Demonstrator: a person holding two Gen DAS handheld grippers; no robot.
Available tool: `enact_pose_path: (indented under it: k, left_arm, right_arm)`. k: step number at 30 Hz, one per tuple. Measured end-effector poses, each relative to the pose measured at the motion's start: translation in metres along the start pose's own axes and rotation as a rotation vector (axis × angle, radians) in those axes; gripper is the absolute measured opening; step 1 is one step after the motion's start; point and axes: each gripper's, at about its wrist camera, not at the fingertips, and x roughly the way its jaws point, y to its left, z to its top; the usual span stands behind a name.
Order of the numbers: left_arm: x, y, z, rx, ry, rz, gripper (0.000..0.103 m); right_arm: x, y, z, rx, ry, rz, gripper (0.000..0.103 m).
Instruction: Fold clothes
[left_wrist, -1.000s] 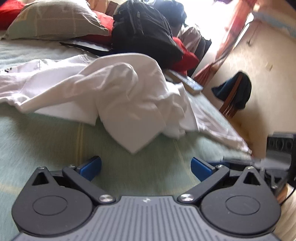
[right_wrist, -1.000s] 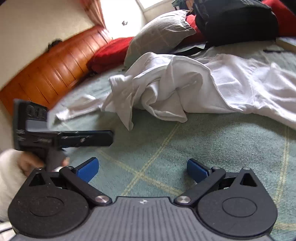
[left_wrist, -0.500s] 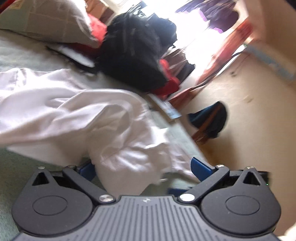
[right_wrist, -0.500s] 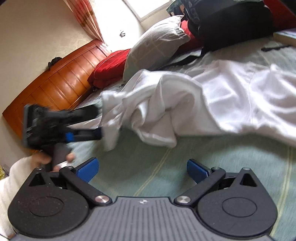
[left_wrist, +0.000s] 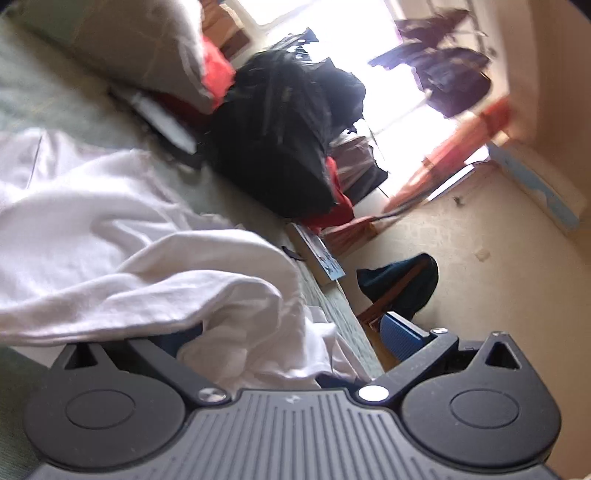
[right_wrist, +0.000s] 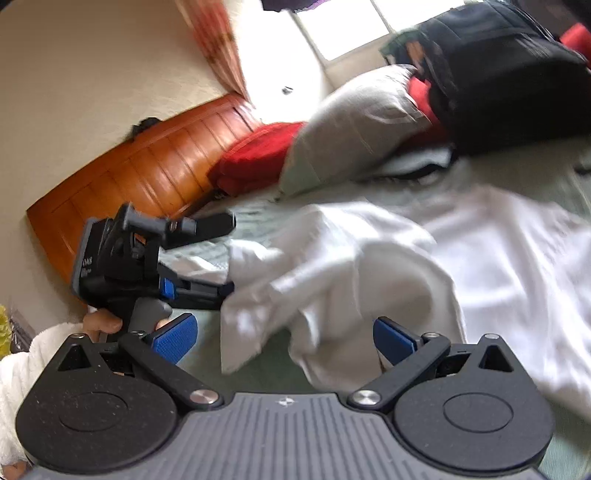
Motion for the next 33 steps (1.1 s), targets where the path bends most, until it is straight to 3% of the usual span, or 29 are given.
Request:
enact_pose_path:
  k: [6, 9, 11, 13, 15, 18, 22, 24, 27, 33]
  left_arm:
    - [0.004, 0.006, 0.007, -0.010, 0.004, 0.002, 0.102]
    - [0.004, 0.006, 0.008, -0.033, 0.013, -0.010, 0.102]
    - [0.000, 0.004, 0.007, -0.012, 0.007, -0.060, 0.102]
    - [0.001, 0.004, 0.008, 0.006, 0.009, -0.044, 0.102]
    - [0.008, 0.010, 0.011, -0.040, 0.032, -0.017, 0.102]
    - [0.003, 0.008, 0.009, -0.091, 0.022, -0.070, 0.102]
    - [-0.014, -0.005, 0.008, -0.048, -0.001, -0.136, 0.102]
    - [-0.012, -0.006, 0.009, -0.025, 0.005, -0.109, 0.102]
    - [0.000, 0.000, 0.009, -0.095, 0.054, -0.055, 0.101]
    - [-0.029, -0.020, -0.004, -0.069, 0.039, -0.110, 0.101]
  right_arm:
    - [0.023, -0.002, 0.013, -0.074, 0.019, 0.020, 0.103]
    - [0.028, -0.001, 0.012, -0.068, 0.051, 0.088, 0.103]
    - [0.028, 0.001, 0.012, -0.068, 0.064, 0.140, 0.103]
    - [0.032, 0.001, 0.012, -0.078, 0.066, 0.121, 0.103]
    - [0.037, 0.000, 0.013, -0.088, 0.068, 0.101, 0.103]
    - [0.044, -0.001, 0.014, -0.070, 0.092, 0.096, 0.103]
    - [0.020, 0.014, 0.015, -0.094, 0.049, 0.179, 0.103]
    - [0.011, 0.019, 0.012, -0.124, 0.027, 0.179, 0.103]
    - [0.031, 0.019, 0.009, -0.093, 0.088, 0.098, 0.103]
    - [0.004, 0.047, 0.005, -0.084, 0.043, 0.194, 0.103]
